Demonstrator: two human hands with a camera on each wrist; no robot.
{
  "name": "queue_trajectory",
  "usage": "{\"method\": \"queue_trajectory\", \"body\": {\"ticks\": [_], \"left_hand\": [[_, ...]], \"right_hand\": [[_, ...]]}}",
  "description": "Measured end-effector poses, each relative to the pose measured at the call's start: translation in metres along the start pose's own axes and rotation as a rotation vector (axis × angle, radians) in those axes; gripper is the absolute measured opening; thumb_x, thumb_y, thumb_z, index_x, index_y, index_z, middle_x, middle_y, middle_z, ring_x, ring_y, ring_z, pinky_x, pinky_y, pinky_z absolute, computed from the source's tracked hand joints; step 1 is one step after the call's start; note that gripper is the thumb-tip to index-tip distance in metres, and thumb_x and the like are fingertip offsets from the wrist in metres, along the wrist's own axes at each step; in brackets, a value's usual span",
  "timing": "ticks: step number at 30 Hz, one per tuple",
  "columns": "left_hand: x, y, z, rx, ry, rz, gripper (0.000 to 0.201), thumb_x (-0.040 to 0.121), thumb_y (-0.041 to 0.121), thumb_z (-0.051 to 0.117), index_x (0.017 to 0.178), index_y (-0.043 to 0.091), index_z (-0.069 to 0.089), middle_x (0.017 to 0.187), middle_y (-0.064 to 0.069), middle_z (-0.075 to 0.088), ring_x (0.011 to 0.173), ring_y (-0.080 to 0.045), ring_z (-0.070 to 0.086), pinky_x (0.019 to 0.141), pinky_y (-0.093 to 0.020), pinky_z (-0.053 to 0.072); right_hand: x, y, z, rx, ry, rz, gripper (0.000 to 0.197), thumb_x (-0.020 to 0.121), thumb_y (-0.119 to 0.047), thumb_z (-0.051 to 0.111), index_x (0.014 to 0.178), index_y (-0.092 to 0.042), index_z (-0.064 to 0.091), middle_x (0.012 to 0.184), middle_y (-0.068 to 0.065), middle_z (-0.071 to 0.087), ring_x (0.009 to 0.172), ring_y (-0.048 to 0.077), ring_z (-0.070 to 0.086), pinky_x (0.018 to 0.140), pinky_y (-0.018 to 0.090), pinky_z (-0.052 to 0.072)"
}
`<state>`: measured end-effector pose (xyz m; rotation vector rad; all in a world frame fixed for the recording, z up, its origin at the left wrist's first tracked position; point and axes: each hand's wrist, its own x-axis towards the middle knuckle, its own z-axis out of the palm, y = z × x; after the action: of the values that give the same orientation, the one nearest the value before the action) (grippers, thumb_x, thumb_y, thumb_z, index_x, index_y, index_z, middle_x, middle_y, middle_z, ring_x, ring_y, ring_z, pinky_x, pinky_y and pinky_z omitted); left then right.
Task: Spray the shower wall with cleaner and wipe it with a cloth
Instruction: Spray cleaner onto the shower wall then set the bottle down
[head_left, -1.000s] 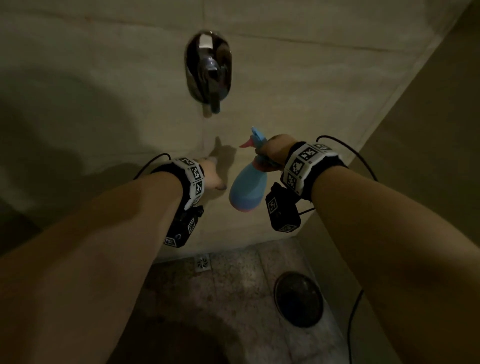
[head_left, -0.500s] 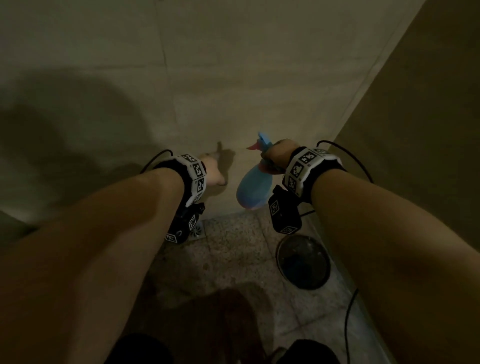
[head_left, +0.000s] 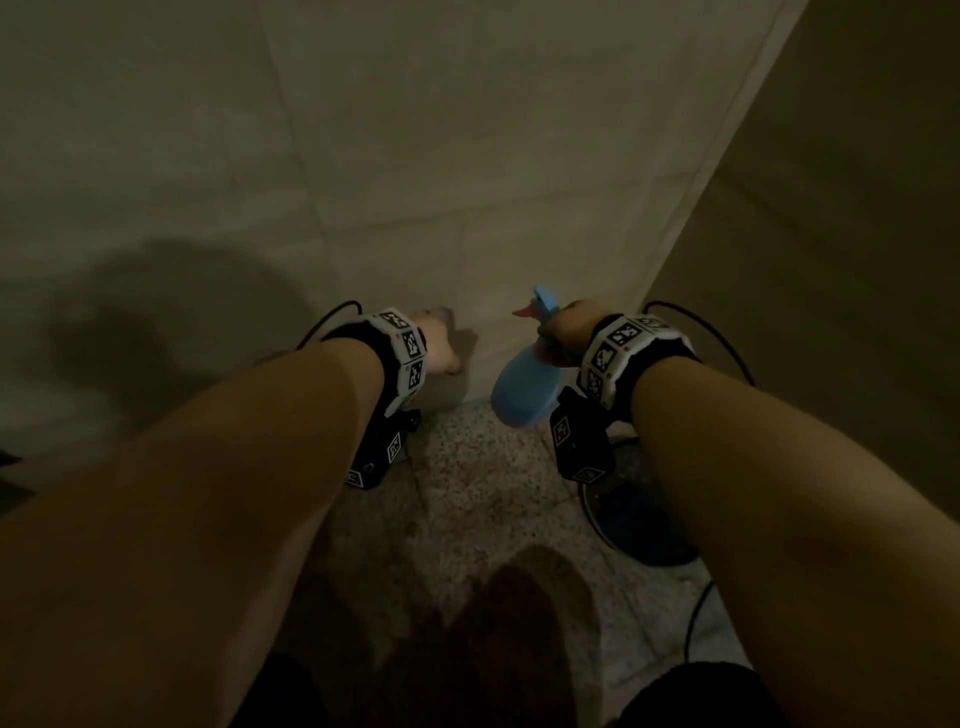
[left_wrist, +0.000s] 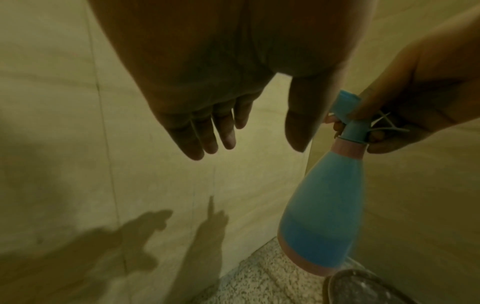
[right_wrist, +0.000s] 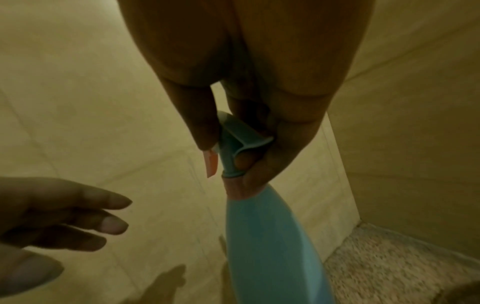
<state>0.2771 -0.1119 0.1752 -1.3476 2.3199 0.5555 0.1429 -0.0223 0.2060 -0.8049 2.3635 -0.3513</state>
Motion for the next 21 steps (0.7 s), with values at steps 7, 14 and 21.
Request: {"method": "queue_trajectory", "body": {"ticks": [7,14,21], "left_hand": [[0.042,-0.011,0.060,-0.025,0.013,0.018,0.080,0.088,0.025,0.062,0.150,0.012,0.013,0.154,-0.015,0.024,0.138,-0.034,0.033,0.109,-0.046,0.037],[0.067,-0.015,0.098,-0.036,0.028,0.058,0.081,0.089,0.025,0.060,0.151,0.013,0.010,0.154,-0.015,0.026,0.134,-0.033,0.039,0.105,-0.043,0.042],[0.082,-0.010,0.128,-0.048,-0.070,0.003,0.081,0.089,0.021,0.060,0.151,0.013,0.008,0.159,-0.015,0.007,0.141,-0.035,0.026,0.112,-0.044,0.034]], "right_hand": [[0.051,0.037,0.071,0.053,0.018,0.022,0.036,0.095,-0.017,0.052,0.061,-0.010,0.041,0.063,0.006,0.040,0.057,0.020,0.044,0.050,0.026,0.038],[0.072,0.056,0.123,0.133,0.003,0.025,0.028,0.097,-0.015,0.051,0.079,0.005,0.060,0.070,0.024,0.049,0.052,0.021,0.037,0.048,0.024,0.029],[0.097,0.090,0.163,0.160,-0.151,0.041,0.034,0.095,-0.022,0.053,0.119,0.001,0.059,0.109,0.021,0.064,0.096,0.031,0.064,0.091,0.041,0.053]]}}
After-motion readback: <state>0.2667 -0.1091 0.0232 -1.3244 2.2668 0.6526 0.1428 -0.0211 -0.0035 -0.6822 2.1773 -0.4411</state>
